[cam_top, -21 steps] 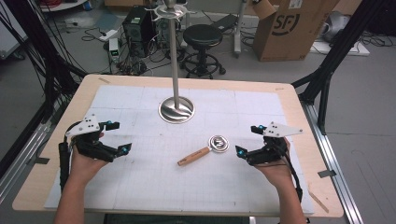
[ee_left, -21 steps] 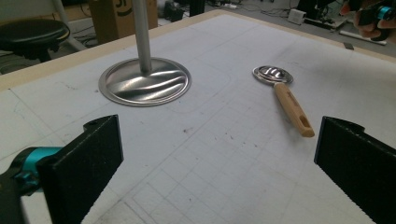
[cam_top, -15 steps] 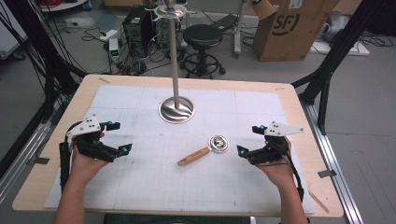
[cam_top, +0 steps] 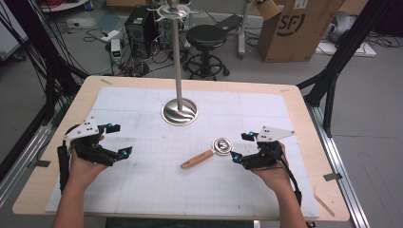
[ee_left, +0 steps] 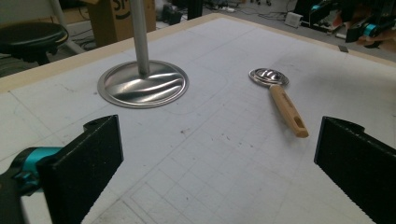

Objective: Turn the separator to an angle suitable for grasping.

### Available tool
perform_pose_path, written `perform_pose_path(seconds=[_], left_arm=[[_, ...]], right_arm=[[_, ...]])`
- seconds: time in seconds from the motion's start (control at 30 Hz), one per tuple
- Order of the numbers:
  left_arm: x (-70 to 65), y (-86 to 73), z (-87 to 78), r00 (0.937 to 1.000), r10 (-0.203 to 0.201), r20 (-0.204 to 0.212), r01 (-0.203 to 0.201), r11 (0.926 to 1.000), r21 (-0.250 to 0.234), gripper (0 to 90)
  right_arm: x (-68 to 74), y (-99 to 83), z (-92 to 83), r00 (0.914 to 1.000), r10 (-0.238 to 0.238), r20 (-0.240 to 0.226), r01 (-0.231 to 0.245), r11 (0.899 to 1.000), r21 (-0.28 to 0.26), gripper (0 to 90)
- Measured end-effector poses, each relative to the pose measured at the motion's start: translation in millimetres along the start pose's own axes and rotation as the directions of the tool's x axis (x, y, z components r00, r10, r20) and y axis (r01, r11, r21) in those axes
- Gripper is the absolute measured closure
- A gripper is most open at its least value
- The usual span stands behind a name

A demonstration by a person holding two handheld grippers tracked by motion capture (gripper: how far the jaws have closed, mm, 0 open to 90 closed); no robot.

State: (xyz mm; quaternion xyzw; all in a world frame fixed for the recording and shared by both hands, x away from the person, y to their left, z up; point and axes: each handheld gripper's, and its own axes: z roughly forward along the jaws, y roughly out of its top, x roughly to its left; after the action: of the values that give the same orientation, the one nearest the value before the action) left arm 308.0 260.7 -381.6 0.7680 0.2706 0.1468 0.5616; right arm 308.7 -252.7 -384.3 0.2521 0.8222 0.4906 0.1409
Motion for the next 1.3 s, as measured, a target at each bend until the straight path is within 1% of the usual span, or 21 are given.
perform_pose_path(seconds=[0.03,0.07,0.1,0.17,0.2,0.23,0.3,0.37,0.43,0.47,0.5,0.6,0.8,0.83,0.93,1.03,1.07,1.13,1.17,1.2,1.3], left_arm=[[-0.2,-0.3,-0.5,1.0000,-0.005,-0.004,0.005,1.0000,0.000,1.7],[0.1,-0.6,-0.7,1.0000,-0.003,-0.004,0.003,1.0000,0.001,1.7],[0.5,-0.7,-1.2,1.0000,0.000,-0.004,0.000,1.0000,0.004,1.8],[0.7,-0.6,-1.9,1.0000,-0.003,-0.007,0.003,1.0000,0.002,1.8],[1.0,-0.5,-2.2,1.0000,-0.002,-0.005,0.002,1.0000,-0.001,1.7],[1.1,-0.3,-2.5,1.0000,-0.002,-0.004,0.002,1.0000,-0.004,1.7],[1.3,-0.2,-2.6,1.0000,-0.004,-0.005,0.004,1.0000,-0.006,1.7],[1.6,-0.1,-2.9,1.0000,-0.005,-0.005,0.005,0.9999,-0.010,1.8],[2.1,0.0,-3.5,1.0000,-0.009,-0.005,0.009,0.9999,-0.015,1.8],[2.1,0.0,-3.5,1.0000,-0.009,-0.005,0.009,0.9999,-0.015,1.8],[2.2,0.0,-3.5,0.9999,-0.008,-0.006,0.008,0.9999,-0.013,1.8],[2.2,-0.1,-3.7,0.9999,-0.009,-0.009,0.009,0.9999,-0.011,1.7],[1.9,0.1,-4.3,0.9999,-0.008,-0.009,0.008,0.9999,-0.010,1.8],[2.3,0.0,-4.4,0.9999,-0.009,-0.009,0.009,0.9999,-0.012,1.8],[2.6,-0.4,-4.5,0.9999,-0.011,-0.009,0.011,0.9999,-0.010,1.8],[2.4,-0.6,-3.4,0.9999,-0.011,-0.005,0.011,0.9999,-0.008,1.8],[2.8,-0.7,-3.0,0.9999,-0.010,-0.005,0.010,0.9999,-0.006,1.8],[3.6,-0.9,-2.2,0.9999,-0.016,-0.004,0.016,0.9999,-0.007,1.8],[3.9,-1.0,-1.9,0.9998,-0.017,-0.005,0.017,0.9998,-0.008,1.7],[4.2,-1.0,-1.8,0.9998,-0.017,-0.007,0.017,0.9998,-0.010,1.7],[5.0,-0.7,-3.0,0.9998,-0.020,-0.009,0.020,0.9996,-0.019,1.7]], right_arm=[[2.6,1.1,5.9,0.9995,-0.012,-0.029,0.013,1.000,0.017,30.8],[4.5,1.8,8.6,0.9991,-0.017,-0.038,0.018,0.999,0.028,30.8],[6.5,2.4,11.6,0.9989,-0.020,-0.042,0.022,0.999,0.036,39.3],[10.8,3.4,18.2,0.9988,-0.032,-0.038,0.034,0.998,0.052,42.8],[12.4,3.6,20.5,0.9986,-0.027,-0.046,0.030,0.998,0.057,47.3],[12.4,3.6,20.5,0.9986,-0.027,-0.046,0.030,0.998,0.057,47.3],[17.8,2.4,30.6,0.9963,-0.024,-0.083,0.030,0.997,0.074,54.1],[20.3,1.2,36.0,0.9961,-0.015,-0.087,0.023,0.995,0.094,57.6],[22.1,-0.3,39.6,0.9953,0.002,-0.097,0.008,0.995,0.104,65.0],[22.1,-0.3,39.6,0.9953,0.002,-0.097,0.008,0.995,0.104,65.0],[24.7,-1.2,44.0,0.9929,-0.005,-0.119,0.017,0.994,0.105,67.2],[31.3,-1.1,51.0,0.9910,-0.035,-0.129,0.051,0.991,0.122,74.5],[47.0,0.0,67.2,0.9794,-0.072,-0.189,0.104,0.980,0.170,89.0],[49.5,0.6,69.5,0.9771,-0.085,-0.195,0.120,0.978,0.174,89.6],[53.1,1.9,75.6,0.9726,-0.087,-0.215,0.128,0.975,0.184,89.8],[55.8,2.7,79.3,0.9715,-0.094,-0.218,0.138,0.971,0.194,89.9],[60.3,4.6,85.0,0.9670,-0.100,-0.234,0.150,0.968,0.204,90.0],[62.8,5.7,88.2,0.9645,-0.104,-0.243,0.156,0.966,0.207,90.0],[67.3,8.2,95.6,0.9614,-0.109,-0.253,0.167,0.960,0.223,90.0],[67.3,8.2,95.6,0.9614,-0.109,-0.253,0.167,0.960,0.223,90.0],[70.2,12.8,110.4,0.9580,-0.107,-0.266,0.177,0.951,0.253,90.0]])
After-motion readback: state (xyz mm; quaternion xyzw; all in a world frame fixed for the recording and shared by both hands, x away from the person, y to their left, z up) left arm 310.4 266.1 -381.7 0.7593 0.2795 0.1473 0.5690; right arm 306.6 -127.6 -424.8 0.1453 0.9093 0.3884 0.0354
